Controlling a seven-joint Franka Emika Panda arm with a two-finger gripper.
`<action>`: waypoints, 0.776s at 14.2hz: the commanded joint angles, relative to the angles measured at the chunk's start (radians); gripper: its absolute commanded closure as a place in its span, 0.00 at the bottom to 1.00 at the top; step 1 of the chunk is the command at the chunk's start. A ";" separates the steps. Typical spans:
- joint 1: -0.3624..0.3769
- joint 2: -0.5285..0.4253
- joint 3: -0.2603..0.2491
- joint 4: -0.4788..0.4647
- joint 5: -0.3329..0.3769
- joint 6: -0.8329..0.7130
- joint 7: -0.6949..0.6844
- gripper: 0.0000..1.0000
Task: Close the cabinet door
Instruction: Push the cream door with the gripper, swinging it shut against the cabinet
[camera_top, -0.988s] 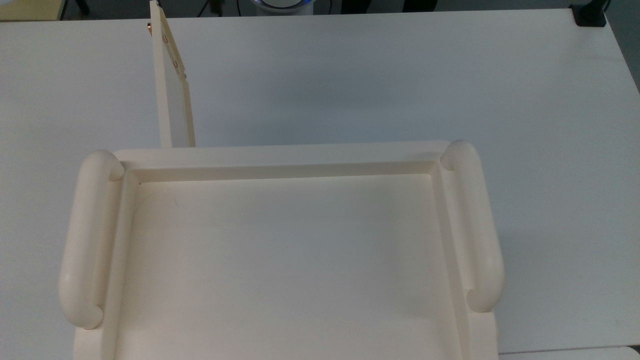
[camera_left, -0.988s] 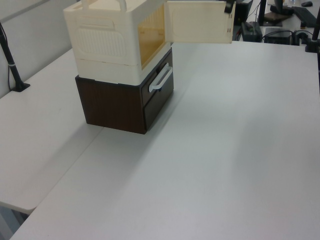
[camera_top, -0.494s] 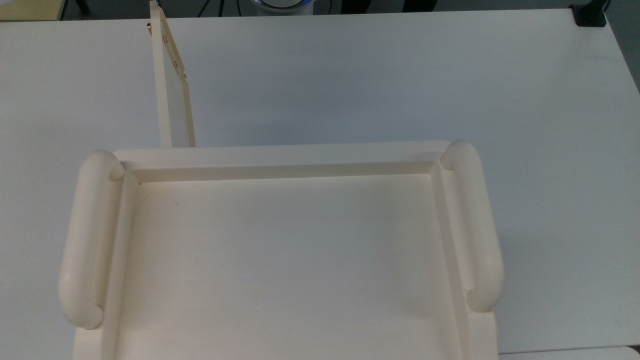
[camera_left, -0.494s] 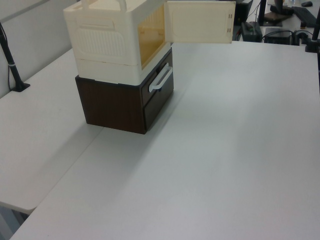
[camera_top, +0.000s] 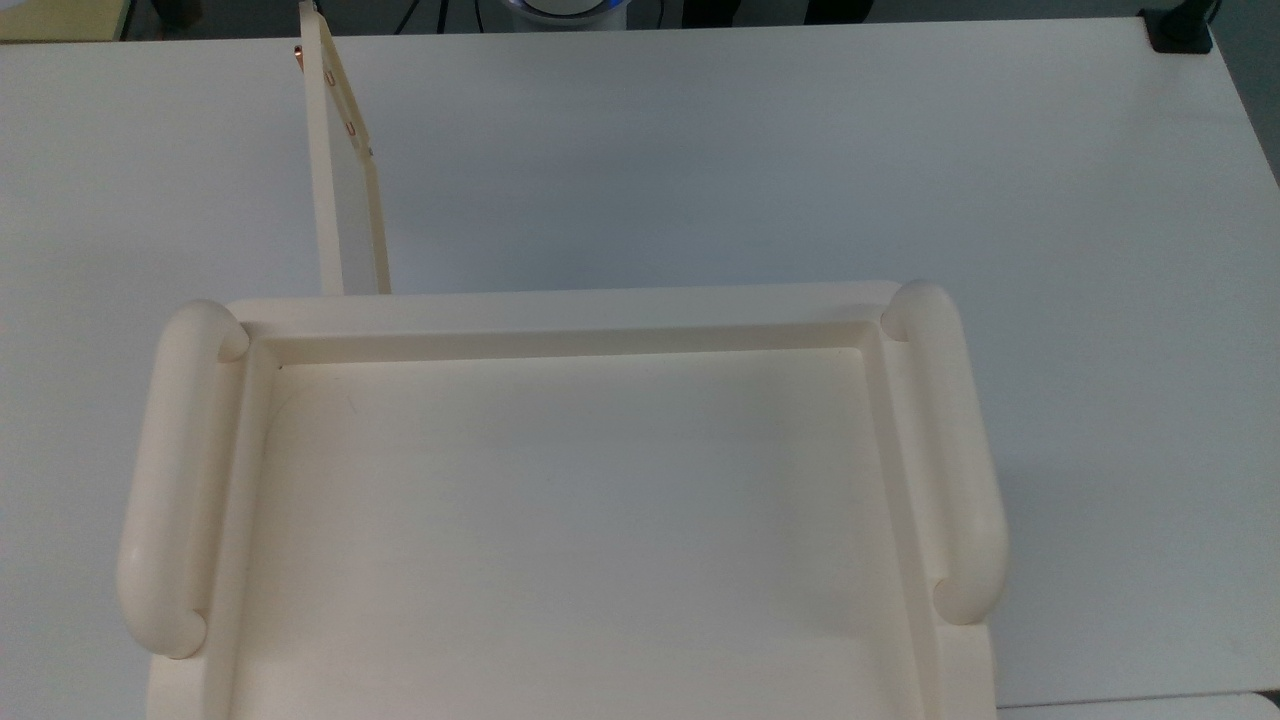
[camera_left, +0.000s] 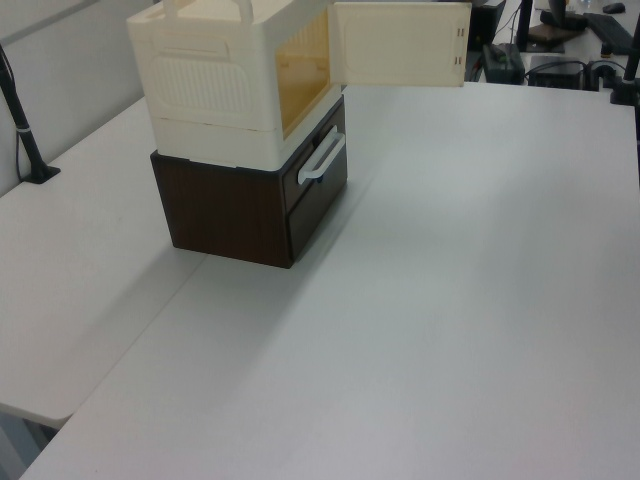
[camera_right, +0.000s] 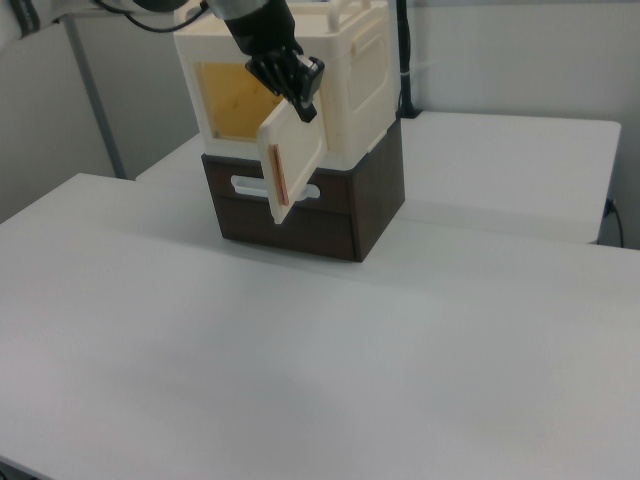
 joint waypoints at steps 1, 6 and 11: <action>0.015 0.021 0.006 -0.017 0.031 0.025 -0.017 1.00; 0.078 0.036 0.009 -0.017 0.144 0.050 -0.013 1.00; 0.192 0.073 0.010 -0.031 0.156 0.244 0.107 1.00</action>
